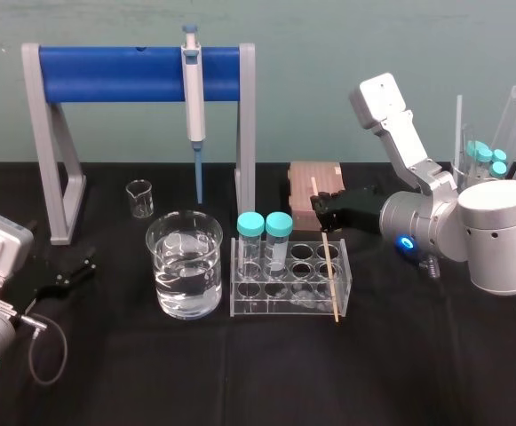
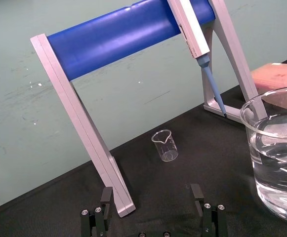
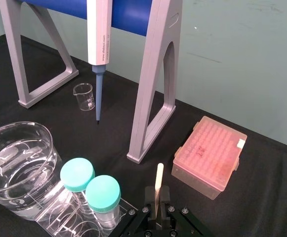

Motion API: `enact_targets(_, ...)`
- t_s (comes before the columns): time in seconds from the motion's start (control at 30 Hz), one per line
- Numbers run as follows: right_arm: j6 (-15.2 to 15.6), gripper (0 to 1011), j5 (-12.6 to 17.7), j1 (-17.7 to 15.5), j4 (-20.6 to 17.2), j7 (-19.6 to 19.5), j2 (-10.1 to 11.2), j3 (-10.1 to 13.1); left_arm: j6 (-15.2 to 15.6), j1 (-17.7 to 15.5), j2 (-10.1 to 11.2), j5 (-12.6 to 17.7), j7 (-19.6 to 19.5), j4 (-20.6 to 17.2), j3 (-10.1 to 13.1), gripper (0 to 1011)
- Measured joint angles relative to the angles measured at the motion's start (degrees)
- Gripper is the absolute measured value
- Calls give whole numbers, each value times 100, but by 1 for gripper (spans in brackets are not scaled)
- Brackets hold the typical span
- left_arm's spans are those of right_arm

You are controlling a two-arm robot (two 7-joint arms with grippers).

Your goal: Hold the thermometer with one hand and immerse one end into the beaker, then reinsert it into the test tube rack.

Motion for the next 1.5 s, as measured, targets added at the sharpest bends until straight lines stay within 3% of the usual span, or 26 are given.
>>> enact_targets(0.2, -2, 56, -4, -5, -1, 1, -3, 9, 0, 0, 0, 0, 0, 0, 0, 1004)
enact_targets(0.7, -279, 55, -35, -264, -254, 169, -70, 328, 0, 0, 0, 0, 0, 0, 0, 1004)
enact_targets(1.03, -298, 55, -19, -357, -358, 241, -97, 439, 0, 0, 0, 0, 0, 0, 0, 1004)
enact_targets(1.5, -551, 55, 244, -570, -548, 221, -174, 738, 0, 0, 0, 0, 0, 0, 0, 1004)
